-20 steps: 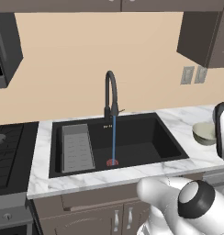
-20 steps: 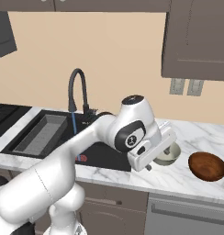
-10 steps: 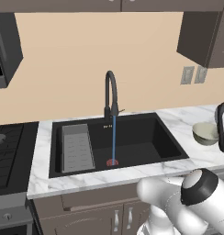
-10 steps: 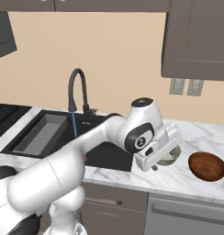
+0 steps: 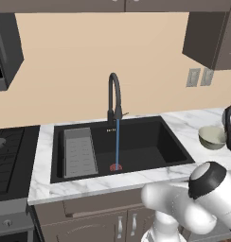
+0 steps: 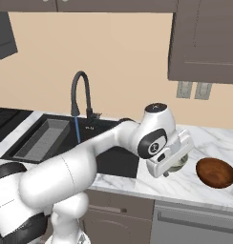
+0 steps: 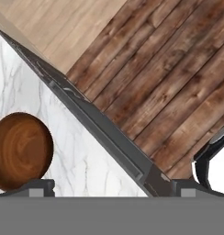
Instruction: Rinse each bowl for a few seconds and place them down in the sink or on the counter.
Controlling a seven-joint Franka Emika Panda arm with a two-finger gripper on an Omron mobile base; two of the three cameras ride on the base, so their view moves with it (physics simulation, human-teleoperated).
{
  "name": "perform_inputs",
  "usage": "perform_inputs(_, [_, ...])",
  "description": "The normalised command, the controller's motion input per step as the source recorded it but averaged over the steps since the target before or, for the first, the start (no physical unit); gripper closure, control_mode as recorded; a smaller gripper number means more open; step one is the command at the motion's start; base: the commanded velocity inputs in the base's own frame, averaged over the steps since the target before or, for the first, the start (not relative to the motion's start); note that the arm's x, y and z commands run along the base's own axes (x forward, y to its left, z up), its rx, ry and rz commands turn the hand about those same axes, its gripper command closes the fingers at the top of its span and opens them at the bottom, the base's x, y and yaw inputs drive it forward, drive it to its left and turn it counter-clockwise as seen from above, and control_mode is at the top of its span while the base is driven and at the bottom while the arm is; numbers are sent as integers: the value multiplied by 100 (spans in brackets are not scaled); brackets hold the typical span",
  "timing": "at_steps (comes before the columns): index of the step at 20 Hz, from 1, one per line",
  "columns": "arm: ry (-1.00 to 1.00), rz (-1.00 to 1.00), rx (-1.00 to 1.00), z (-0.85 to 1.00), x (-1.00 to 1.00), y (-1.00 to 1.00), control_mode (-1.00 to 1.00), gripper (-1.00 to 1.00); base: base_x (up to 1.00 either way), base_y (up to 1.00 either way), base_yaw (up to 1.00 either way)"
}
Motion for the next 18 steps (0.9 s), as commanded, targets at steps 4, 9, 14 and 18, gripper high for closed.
perform_inputs(4, [0,0,1,-16,13,-10,-100,-100,0,0,0])
perform_inputs(9, [0,0,2,-18,12,-15,-100,-100,0,0,0])
perform_inputs(14, [0,0,1,-17,10,-21,-100,-100,0,0,0])
perform_inputs(18, [0,0,0,-7,8,-23,-100,-100,0,0,0])
